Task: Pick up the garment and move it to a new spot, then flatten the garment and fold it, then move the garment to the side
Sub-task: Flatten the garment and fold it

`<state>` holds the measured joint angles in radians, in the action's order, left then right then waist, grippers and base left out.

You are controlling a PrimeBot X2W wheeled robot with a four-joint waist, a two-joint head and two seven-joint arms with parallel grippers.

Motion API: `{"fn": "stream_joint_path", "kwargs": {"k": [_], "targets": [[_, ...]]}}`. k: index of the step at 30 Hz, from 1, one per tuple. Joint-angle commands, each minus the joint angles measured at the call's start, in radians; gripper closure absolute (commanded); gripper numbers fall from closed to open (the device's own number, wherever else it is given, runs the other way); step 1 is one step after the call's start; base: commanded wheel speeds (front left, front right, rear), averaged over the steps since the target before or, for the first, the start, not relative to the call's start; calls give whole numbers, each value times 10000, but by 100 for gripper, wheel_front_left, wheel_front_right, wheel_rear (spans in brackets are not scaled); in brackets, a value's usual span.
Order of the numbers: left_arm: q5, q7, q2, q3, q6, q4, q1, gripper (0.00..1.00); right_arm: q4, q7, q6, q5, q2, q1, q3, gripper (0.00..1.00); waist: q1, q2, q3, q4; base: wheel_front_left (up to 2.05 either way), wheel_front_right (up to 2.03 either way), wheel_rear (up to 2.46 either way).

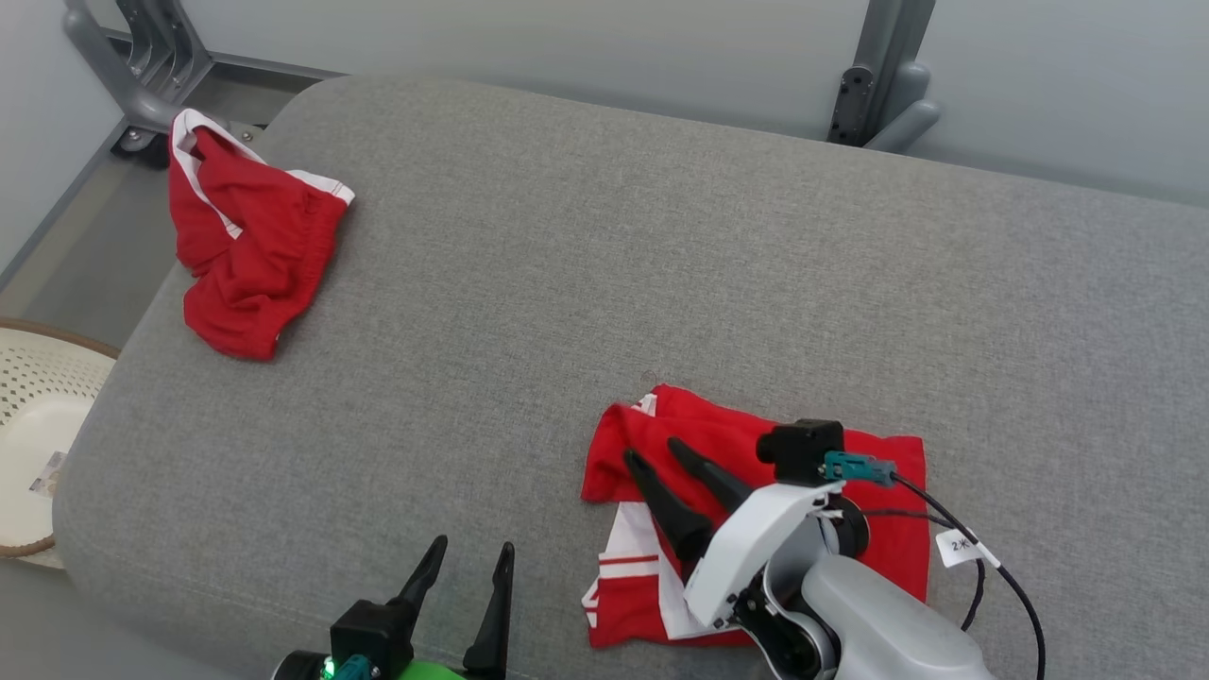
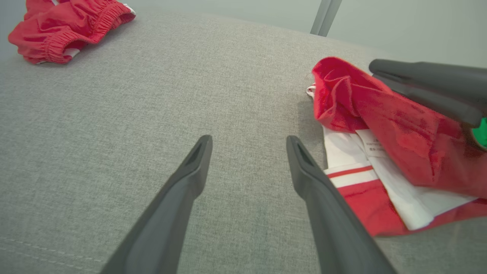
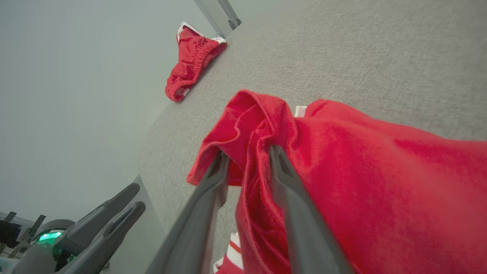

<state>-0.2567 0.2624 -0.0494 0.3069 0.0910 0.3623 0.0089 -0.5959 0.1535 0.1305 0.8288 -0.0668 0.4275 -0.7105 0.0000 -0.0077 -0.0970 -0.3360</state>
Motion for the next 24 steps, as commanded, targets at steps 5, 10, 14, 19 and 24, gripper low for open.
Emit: {"fn": "stream_joint_path", "kwargs": {"k": [5,10,14,19,24], "targets": [[12,31,-25,-237,-135,-65,-72,0,42,801,0,275,27,439,-37,0,0,77,-89,404,0,0,0],[110,31,-25,-493,-175,-179,-204,0,200,1118,0,-256,-552,433,1131,0,0,77,-31,1056,0,0,0],[176,31,-26,-624,-155,-217,-275,0,597,1109,0,-1144,-853,-333,2754,0,0,77,51,1503,0,0,0],[257,31,-25,-718,-149,-302,-251,0,995,1113,0,-2226,-1006,-1220,3944,0,0,77,164,1907,0,0,0],[371,31,-26,-801,-204,-418,-170,0,1618,1115,0,-3561,-904,-2001,4816,0,0,77,249,2208,0,0,0]]}}
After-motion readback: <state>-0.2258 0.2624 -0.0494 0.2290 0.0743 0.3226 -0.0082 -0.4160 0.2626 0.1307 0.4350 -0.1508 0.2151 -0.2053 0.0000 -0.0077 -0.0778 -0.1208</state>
